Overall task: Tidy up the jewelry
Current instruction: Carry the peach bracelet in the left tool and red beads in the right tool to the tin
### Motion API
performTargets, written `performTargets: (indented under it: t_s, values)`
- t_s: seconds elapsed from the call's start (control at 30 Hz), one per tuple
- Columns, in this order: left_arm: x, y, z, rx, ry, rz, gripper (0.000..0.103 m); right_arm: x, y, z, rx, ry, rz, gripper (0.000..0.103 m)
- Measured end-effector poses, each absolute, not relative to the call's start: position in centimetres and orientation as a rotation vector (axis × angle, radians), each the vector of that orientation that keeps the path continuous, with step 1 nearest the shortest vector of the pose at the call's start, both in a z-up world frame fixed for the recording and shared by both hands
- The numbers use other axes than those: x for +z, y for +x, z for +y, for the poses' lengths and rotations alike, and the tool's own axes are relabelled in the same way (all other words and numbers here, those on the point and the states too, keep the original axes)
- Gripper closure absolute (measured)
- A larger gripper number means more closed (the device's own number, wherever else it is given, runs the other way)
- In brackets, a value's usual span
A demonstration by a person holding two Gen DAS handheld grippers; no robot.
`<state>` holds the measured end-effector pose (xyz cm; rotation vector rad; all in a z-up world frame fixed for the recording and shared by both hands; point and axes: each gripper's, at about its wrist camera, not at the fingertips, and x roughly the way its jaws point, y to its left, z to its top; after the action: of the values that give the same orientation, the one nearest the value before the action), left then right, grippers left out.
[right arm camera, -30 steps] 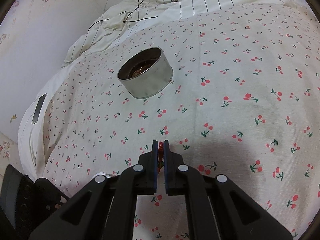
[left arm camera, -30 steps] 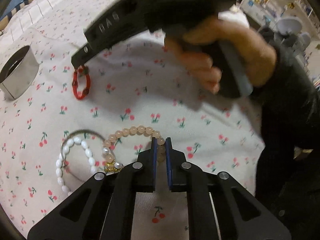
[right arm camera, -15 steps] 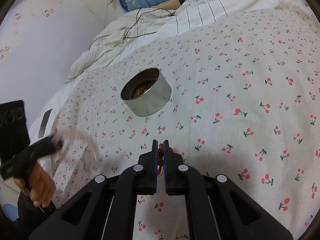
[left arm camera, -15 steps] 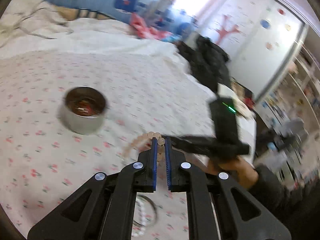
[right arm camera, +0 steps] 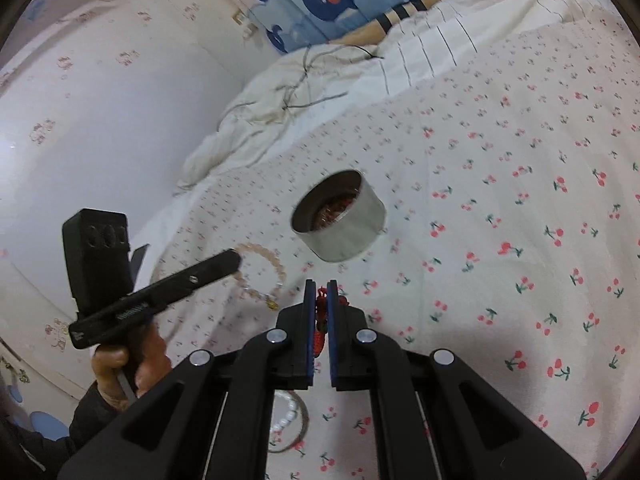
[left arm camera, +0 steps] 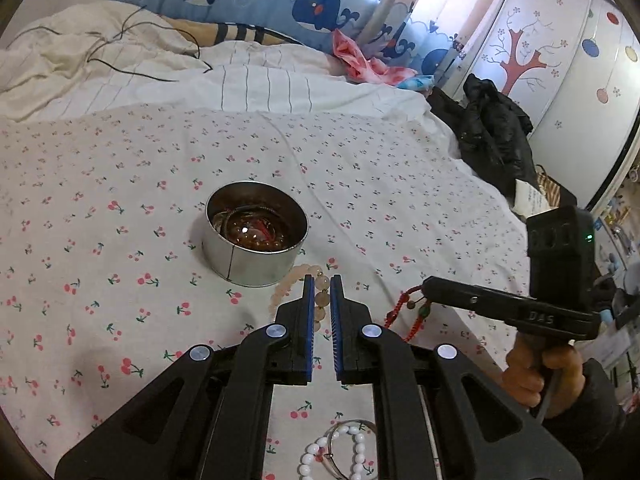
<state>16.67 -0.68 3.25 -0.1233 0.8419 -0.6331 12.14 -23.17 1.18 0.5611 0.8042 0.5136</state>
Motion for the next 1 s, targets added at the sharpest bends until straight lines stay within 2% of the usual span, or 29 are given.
performTargets:
  t_s: [1.0]
  values:
    - [5.6, 16.3, -1.7, -0.471, 0.08, 0.725, 0.096, 2.5, 14.3, -20.6, 0.53, 0.504, 0.734, 0.097]
